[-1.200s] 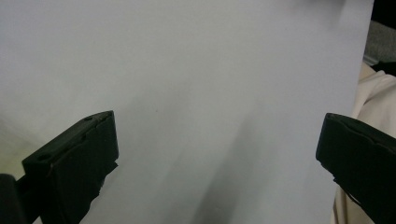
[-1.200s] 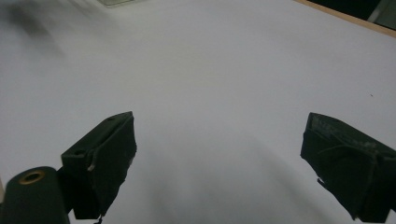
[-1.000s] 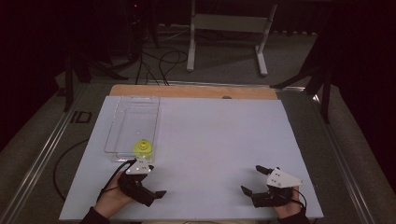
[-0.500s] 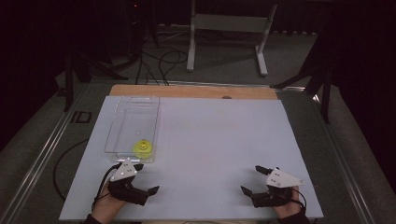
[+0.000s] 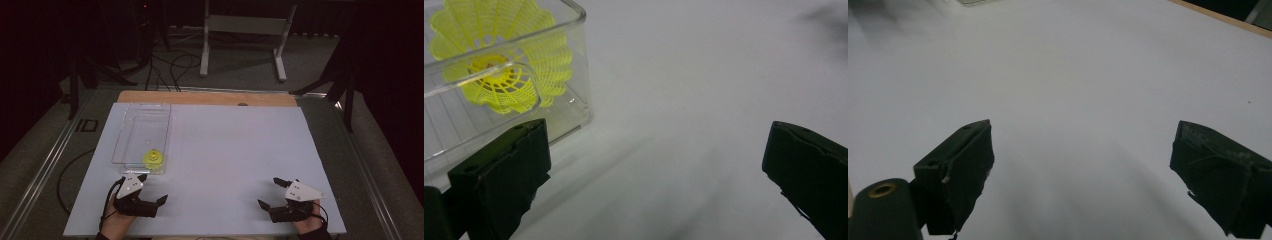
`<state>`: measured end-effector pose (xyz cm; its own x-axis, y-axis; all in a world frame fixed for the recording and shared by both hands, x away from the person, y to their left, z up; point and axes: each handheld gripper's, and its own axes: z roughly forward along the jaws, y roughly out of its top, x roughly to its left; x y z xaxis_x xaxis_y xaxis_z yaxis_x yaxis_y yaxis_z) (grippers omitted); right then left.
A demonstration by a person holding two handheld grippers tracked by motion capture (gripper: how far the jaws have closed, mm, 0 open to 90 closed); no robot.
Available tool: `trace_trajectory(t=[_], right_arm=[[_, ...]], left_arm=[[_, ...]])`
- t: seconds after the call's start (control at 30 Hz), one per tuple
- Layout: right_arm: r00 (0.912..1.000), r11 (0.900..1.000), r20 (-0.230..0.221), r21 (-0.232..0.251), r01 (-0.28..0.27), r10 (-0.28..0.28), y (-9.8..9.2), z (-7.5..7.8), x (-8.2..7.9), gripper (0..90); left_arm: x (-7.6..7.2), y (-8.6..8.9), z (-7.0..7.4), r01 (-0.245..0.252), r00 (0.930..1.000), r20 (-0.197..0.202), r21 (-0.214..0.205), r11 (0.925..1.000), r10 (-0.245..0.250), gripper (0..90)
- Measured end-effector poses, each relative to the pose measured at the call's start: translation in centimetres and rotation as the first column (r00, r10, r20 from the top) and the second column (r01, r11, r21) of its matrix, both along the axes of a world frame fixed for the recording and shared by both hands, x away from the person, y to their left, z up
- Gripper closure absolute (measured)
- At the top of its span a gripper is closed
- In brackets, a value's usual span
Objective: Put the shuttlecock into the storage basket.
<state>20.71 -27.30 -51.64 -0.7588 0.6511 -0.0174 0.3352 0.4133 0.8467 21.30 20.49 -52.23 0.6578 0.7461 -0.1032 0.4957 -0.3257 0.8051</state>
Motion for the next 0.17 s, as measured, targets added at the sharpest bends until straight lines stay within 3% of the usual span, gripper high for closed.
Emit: trace_trajectory(t=[0.17], right_arm=[[1.0, 1.0, -0.004, -0.001, -0.006, 0.006, 0.06, -0.09, 0.03, 10.4]], left_arm=[[-0.2, 0.02, 0.35, 0.014, 0.9996, 0.024, -0.013, 0.9998, -0.014, 0.0]])
